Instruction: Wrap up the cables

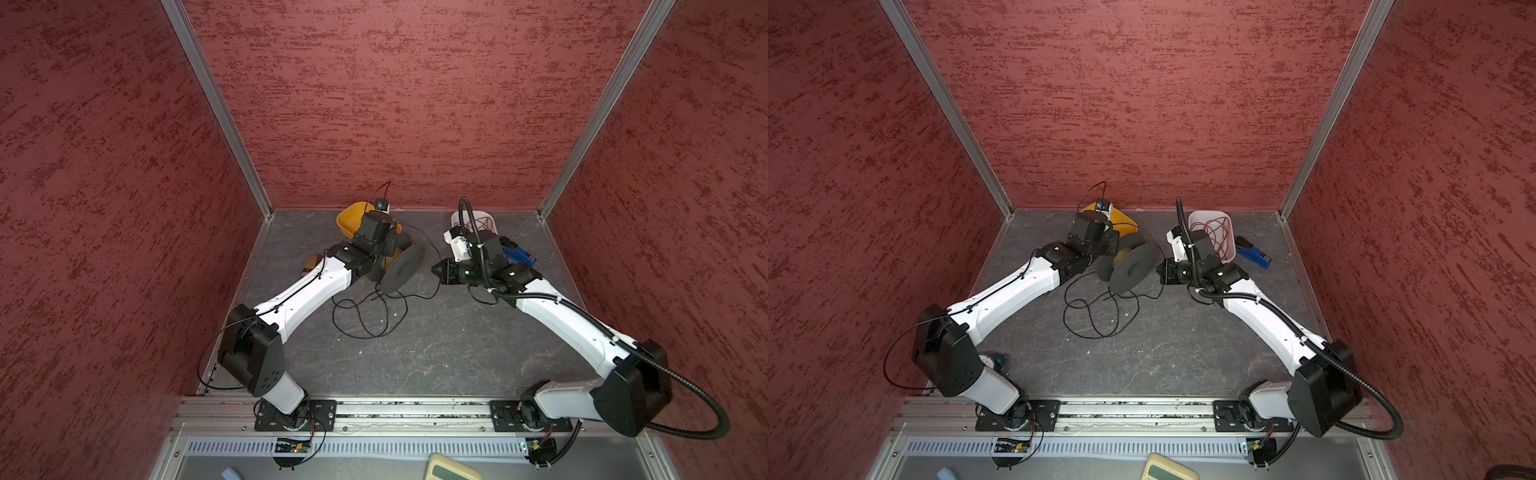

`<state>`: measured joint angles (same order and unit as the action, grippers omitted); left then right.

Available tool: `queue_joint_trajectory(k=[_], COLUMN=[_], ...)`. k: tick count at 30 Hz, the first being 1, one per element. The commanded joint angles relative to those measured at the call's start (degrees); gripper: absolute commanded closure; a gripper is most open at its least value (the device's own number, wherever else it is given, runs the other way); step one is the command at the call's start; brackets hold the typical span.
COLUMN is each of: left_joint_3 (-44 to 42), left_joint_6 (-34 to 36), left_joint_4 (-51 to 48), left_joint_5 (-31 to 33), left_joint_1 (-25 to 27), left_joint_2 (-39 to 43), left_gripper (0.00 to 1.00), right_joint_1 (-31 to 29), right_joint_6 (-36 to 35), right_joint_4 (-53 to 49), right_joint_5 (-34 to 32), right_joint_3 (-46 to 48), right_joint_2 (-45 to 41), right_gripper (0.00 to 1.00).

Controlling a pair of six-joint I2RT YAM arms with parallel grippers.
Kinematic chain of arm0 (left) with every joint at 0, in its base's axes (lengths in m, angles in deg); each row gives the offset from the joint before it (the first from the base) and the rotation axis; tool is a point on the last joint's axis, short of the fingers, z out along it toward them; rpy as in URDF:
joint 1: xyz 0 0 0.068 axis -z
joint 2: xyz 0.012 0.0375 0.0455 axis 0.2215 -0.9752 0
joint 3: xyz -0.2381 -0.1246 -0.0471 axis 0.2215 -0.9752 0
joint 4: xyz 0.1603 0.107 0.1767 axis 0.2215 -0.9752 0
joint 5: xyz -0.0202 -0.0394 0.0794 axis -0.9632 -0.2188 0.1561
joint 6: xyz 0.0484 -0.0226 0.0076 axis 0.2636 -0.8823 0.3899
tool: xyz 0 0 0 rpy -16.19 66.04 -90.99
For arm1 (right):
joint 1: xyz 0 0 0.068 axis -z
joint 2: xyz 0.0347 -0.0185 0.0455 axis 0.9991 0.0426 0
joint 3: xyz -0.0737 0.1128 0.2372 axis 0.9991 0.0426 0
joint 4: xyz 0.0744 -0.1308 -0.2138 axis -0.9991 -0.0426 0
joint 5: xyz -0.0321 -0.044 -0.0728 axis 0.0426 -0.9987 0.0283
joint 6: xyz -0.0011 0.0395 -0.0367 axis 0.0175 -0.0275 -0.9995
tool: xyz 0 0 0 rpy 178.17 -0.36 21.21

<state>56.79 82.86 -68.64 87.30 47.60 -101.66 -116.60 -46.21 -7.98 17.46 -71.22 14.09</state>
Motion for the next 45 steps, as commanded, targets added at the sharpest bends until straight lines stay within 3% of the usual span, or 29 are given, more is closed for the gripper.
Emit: queue_joint_trajectory(k=[1,5,10,14,23,35,45], left_joint_3=[-1.02,-2.48,-5.47,-7.31,-12.5,-11.04,-10.23], left_joint_6=[5.34,4.58,2.73,-0.76,-4.45,-7.77,-7.78], left_joint_4=[5.66,5.78,6.0,4.2,3.63,4.97,5.9], left_joint_5=[6.7,6.7,6.57,2.87,-4.11,-12.35,-15.01], left_joint_1=[1.27,1.49,1.49,0.18,-3.26,-3.06,-4.21], left_joint_2=[-1.64,-1.97,-0.24,2.13,7.7,8.57,7.3], left_gripper=[1.0,1.0,0.92,0.71,0.55,0.53,0.52], right_joint_1=[0.76,1.65,2.2,2.7,3.02,3.7,5.02], right_joint_6=[1.32,1.95,1.52,1.79,1.44,2.33,1.6], right_joint_4=[1.93,2.17,3.38,3.67,5.4,7.35,10.36], right_joint_5=[-1.34,-1.25,-0.69,0.03,0.13,-0.5,-0.13], right_joint_3=[0.47,0.9,1.85,2.04,2.58,3.29,5.33], right_joint_2=[1.2,2.27,2.27,2.78,3.25,2.12,-1.39], right_gripper=[1.0,1.0,1.0,1.0,1.0,1.0,1.0])
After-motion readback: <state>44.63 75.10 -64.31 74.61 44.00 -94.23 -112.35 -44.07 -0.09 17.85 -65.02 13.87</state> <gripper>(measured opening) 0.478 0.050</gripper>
